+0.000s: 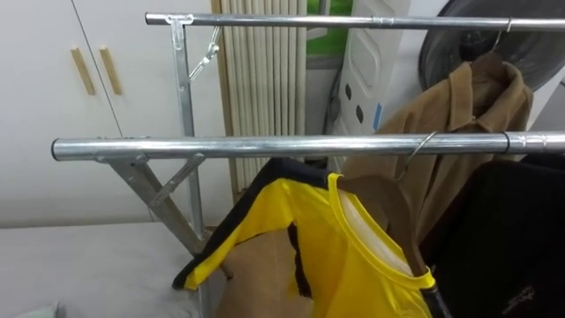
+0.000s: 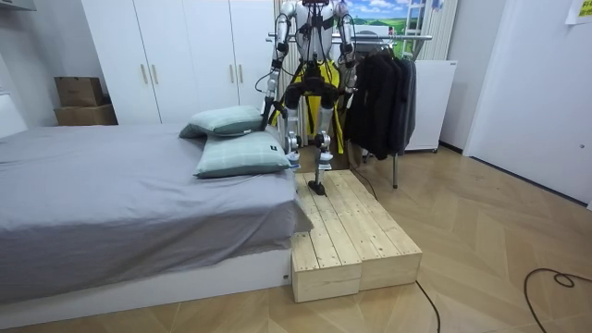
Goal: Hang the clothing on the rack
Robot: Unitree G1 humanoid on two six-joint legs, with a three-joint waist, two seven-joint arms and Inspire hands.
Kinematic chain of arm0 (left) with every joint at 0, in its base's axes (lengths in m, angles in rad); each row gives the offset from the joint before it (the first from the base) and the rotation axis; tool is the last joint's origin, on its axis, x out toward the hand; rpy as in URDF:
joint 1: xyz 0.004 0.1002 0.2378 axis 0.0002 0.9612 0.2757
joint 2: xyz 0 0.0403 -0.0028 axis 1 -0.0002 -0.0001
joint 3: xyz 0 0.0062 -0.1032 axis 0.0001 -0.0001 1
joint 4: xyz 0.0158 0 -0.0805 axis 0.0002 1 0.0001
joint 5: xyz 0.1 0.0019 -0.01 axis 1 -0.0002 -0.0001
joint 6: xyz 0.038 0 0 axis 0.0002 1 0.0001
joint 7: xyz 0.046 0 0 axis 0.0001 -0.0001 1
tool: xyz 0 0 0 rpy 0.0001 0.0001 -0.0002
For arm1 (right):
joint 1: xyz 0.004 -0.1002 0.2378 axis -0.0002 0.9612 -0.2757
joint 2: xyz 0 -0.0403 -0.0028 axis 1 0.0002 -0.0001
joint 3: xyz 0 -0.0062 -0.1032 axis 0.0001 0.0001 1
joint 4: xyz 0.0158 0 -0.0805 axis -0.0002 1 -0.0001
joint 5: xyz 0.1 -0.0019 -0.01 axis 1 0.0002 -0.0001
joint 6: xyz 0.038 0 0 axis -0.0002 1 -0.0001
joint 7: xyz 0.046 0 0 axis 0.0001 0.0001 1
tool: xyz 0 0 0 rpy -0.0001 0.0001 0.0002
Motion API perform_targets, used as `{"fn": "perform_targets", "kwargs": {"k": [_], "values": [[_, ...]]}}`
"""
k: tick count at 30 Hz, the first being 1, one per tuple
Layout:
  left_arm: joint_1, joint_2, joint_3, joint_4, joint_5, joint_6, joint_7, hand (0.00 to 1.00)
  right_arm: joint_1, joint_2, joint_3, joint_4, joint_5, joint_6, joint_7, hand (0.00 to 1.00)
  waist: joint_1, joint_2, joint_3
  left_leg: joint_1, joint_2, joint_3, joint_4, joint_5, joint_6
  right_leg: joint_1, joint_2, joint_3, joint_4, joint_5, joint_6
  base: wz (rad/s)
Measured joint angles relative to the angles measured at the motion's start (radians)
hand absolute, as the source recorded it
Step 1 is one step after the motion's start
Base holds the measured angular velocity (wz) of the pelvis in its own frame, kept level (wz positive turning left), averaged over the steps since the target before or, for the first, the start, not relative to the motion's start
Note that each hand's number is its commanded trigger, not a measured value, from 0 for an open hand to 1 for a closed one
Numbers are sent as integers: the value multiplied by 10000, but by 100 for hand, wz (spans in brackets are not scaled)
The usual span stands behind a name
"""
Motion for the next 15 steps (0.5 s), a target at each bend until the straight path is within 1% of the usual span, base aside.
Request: {"fn": "perform_targets", "kwargs": {"k": [4,9,12,14,15], "values": [[-20,1,0,82,-3,-27,6,0,77,27,7,92,-28,-30,92,0,-13,27,21,1,0,3,1,0,0,-3,4,8,1,-1,0,0],[-34,1,-1,133,-7,-53,20,0,210,57,183,94,14,-103,93,0,-7,29,24,-8,1,2,1,0,0,-9,4,10,-13,-9,2,0],[-93,0,-13,272,-8,-113,39,0,273,103,280,245,15,-125,87,0,-20,52,19,-48,2,0,12,0,-1,-14,0,14,-54,-7,-1,1],[-125,-8,-1,242,-4,-117,41,0,284,147,279,399,-34,-119,58,0,-17,96,-16,-200,0,-7,28,0,0,-139,0,15,-66,-5,-3,4],[-141,-15,7,239,-4,-120,41,0,300,156,279,419,-39,-119,53,0,-16,108,-8,-215,-1,-8,28,0,0,-153,0,12,-66,-2,-4,0]]}}
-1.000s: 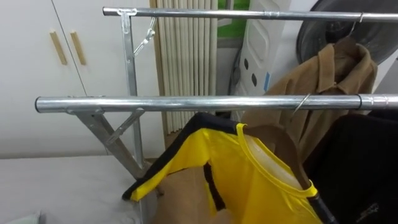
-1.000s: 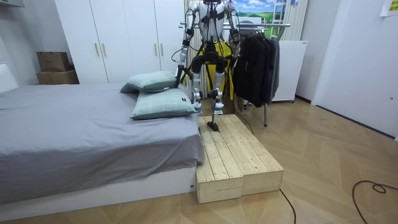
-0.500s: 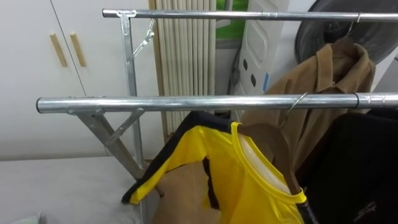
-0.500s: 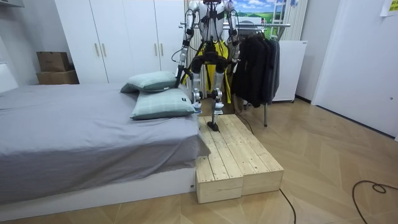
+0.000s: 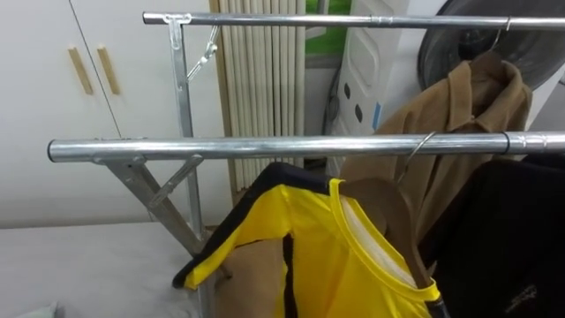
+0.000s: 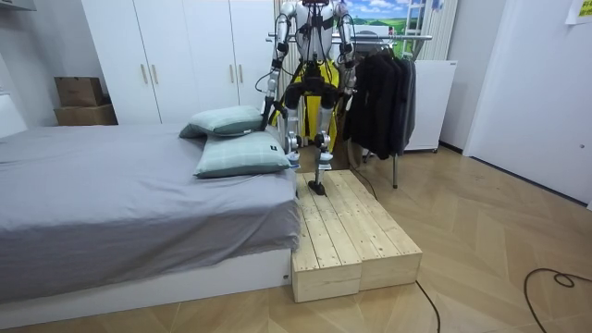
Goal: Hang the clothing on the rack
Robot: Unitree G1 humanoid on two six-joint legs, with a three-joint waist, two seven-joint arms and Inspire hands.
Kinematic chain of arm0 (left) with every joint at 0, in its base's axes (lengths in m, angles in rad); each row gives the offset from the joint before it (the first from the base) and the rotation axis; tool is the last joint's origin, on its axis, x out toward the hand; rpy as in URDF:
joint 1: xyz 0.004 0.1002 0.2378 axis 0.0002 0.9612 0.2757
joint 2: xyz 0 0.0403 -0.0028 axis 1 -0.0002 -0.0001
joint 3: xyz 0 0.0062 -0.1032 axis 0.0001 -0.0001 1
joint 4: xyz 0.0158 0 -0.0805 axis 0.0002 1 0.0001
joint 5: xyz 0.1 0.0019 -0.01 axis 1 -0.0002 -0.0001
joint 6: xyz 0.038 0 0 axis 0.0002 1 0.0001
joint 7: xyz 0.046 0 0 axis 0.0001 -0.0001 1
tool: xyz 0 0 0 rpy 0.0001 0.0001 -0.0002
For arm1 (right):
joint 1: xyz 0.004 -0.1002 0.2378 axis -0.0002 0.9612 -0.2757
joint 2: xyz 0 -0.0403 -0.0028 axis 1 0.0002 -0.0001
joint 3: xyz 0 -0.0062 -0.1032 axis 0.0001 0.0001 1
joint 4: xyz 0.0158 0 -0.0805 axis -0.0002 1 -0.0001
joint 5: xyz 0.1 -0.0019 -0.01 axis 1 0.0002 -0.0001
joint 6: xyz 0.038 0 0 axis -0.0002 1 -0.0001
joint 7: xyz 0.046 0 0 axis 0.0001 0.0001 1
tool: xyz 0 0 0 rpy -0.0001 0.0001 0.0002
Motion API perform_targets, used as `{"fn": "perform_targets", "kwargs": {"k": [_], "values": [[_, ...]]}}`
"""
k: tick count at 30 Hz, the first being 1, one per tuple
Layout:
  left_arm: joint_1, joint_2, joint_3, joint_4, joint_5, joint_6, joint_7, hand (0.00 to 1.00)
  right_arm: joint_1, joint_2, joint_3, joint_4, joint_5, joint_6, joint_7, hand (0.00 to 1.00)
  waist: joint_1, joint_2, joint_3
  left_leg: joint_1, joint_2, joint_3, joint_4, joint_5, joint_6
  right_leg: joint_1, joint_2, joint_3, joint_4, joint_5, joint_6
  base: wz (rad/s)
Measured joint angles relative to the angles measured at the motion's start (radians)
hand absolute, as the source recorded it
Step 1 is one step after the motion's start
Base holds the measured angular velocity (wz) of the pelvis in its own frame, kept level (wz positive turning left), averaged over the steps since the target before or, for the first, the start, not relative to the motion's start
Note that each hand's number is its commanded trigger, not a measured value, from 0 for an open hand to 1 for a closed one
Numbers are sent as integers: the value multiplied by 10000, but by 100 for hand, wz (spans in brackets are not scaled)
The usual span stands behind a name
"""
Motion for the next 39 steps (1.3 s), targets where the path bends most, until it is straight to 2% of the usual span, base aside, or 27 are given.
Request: {"fn": "perform_targets", "kwargs": {"k": [5,10,15,25,28,39], "values": [[-39,-131,14,49,3,-1,84,0,187,102,4,395,-8,-78,-13,0,-2,171,9,13,3,-4,1,-1,0,0,-10,-67,22,2,-8,0],[-45,-327,-12,51,-15,0,217,0,289,145,-1,692,184,-70,-211,0,-42,298,-21,8,10,-52,-13,-1,1,16,-11,-120,8,-5,-19,3],[-64,-348,-9,54,-57,0,216,0,279,242,-5,832,672,-67,-295,0,-93,282,9,7,9,-226,-33,0,0,28,-8,-172,9,-3,-24,4],[-130,-351,-53,53,-1189,0,214,0,266,252,58,885,1031,140,-321,0,-132,388,20,-2,-11,-268,-36,-1,0,28,-36,-265,21,-6,-17,2],[-137,-359,-130,54,-1184,1,215,0,259,252,77,887,1007,139,-372,0,-133,379,51,-5,-14,-279,-38,-1,0,28,-39,-267,19,-7,-15,0],[-131,-378,-455,54,-1107,80,264,0,78,267,105,1130,781,145,-849,0,-133,350,37,-14,-22,-288,-53,0,0,87,-63,-288,-119,-1,-21,1]]}}
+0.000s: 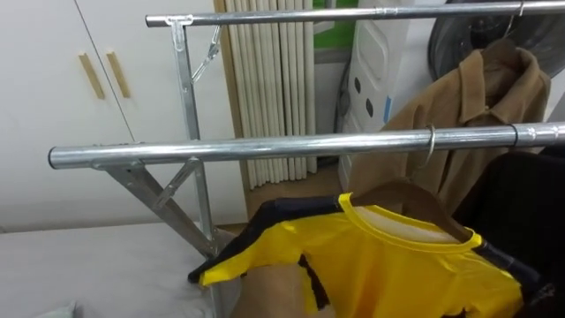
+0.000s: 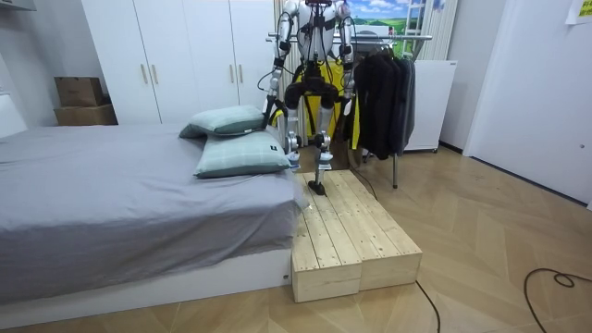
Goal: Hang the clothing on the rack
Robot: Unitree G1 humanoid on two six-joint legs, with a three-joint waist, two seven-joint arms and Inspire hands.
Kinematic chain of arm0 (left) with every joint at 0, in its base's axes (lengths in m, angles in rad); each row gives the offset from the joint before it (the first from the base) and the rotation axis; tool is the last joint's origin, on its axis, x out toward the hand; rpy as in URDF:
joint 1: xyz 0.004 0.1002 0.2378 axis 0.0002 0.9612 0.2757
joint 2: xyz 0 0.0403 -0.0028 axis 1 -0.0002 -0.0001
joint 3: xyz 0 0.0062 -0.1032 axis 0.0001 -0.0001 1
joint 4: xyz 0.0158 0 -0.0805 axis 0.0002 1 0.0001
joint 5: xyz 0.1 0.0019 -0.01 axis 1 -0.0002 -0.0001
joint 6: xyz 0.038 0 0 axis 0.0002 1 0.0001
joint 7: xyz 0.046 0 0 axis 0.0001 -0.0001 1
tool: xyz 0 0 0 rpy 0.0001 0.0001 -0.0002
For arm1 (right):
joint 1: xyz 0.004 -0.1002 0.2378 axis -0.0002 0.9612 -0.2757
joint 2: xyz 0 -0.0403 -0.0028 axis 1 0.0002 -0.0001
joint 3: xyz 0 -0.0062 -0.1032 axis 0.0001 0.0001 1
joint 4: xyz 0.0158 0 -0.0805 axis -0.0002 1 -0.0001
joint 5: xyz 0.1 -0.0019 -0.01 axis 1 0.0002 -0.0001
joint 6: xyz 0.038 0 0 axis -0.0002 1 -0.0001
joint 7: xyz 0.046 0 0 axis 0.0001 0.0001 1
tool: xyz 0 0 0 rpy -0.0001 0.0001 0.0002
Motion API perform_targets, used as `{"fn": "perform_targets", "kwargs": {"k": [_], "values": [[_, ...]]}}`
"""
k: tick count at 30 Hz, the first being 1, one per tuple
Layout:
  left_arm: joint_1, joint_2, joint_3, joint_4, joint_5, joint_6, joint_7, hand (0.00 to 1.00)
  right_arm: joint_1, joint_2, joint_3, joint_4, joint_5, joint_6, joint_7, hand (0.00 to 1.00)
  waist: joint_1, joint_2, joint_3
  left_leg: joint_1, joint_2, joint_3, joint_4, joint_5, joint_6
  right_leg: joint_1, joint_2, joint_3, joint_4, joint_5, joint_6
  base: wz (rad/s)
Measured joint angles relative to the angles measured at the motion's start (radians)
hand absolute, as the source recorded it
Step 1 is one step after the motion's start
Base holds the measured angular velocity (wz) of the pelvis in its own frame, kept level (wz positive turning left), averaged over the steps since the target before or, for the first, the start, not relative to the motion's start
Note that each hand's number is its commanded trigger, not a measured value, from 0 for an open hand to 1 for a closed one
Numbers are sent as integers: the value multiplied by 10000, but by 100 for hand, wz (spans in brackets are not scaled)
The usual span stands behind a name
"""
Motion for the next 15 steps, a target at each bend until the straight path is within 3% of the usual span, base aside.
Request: {"fn": "perform_targets", "kwargs": {"k": [10,15], "values": [[8,-1,-60,34,312,86,-67,0,-275,-7,-11,257,-648,31,-395,0,10,18,21,22,-9,-195,-9,-29,43,111,0,30,-126,1,-5,1],[-3,-5,-67,34,407,275,-135,0,-409,-7,-5,363,-652,226,-541,0,21,24,15,29,-5,-203,-9,-78,53,112,1,12,-145,1,-4,1]]}}
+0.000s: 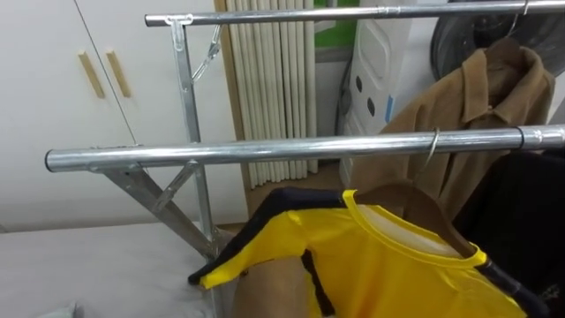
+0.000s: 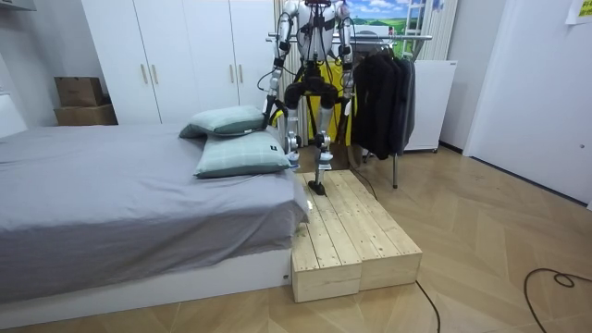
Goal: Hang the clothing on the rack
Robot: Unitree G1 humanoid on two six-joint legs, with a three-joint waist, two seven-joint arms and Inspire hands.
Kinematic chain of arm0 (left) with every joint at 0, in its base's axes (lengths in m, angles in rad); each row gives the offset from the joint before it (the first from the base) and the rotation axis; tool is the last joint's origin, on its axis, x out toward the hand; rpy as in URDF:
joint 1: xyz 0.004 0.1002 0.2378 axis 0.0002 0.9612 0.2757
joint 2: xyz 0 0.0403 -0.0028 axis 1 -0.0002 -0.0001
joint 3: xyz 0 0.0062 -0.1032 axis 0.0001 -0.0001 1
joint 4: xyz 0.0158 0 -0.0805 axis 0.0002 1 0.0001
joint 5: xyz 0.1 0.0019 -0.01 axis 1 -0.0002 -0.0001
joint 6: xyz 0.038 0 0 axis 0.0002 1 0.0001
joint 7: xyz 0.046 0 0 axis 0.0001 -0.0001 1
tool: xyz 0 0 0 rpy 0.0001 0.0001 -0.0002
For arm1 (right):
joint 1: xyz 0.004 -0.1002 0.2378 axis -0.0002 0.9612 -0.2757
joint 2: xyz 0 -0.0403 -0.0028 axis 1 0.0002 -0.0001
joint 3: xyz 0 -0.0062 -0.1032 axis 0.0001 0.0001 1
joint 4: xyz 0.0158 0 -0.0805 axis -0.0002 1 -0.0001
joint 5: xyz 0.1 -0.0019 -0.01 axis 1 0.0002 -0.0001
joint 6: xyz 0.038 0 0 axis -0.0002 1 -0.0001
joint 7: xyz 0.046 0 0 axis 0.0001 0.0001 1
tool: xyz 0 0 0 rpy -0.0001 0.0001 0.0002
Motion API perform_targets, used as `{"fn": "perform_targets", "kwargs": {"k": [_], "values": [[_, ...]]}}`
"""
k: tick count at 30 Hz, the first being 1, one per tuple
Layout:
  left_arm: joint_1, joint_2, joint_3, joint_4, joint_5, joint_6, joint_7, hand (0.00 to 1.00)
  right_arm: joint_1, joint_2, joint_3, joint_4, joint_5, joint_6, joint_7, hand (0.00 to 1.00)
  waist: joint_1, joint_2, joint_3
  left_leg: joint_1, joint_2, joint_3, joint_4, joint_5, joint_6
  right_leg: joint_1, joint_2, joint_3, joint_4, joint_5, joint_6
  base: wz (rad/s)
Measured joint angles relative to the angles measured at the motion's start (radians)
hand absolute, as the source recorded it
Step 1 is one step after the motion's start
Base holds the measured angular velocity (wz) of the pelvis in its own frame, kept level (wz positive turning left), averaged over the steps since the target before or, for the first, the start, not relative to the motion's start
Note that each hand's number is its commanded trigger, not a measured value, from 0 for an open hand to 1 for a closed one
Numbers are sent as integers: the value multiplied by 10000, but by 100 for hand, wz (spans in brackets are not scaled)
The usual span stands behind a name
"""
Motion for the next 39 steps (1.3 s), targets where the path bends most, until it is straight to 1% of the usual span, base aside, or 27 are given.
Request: {"fn": "perform_targets", "kwargs": {"k": [16,21,39], "values": [[2,-9,-4,22,119,55,-211,0,-79,0,7,17,-299,4,-146,0,12,2,26,19,2,-2,-3,-42,-4,18,1,27,-16,-3,4,0],[3,-7,-209,27,120,74,-222,0,-87,0,10,20,-301,19,-148,0,14,7,30,22,0,-3,-3,-43,-3,17,0,29,-15,-8,12,0],[3,-7,-215,23,121,76,-222,0,-195,5,91,49,-336,24,-313,0,10,-49,9,19,1,-6,-2,-43,-4,18,0,23,-19,-8,11,0]]}}
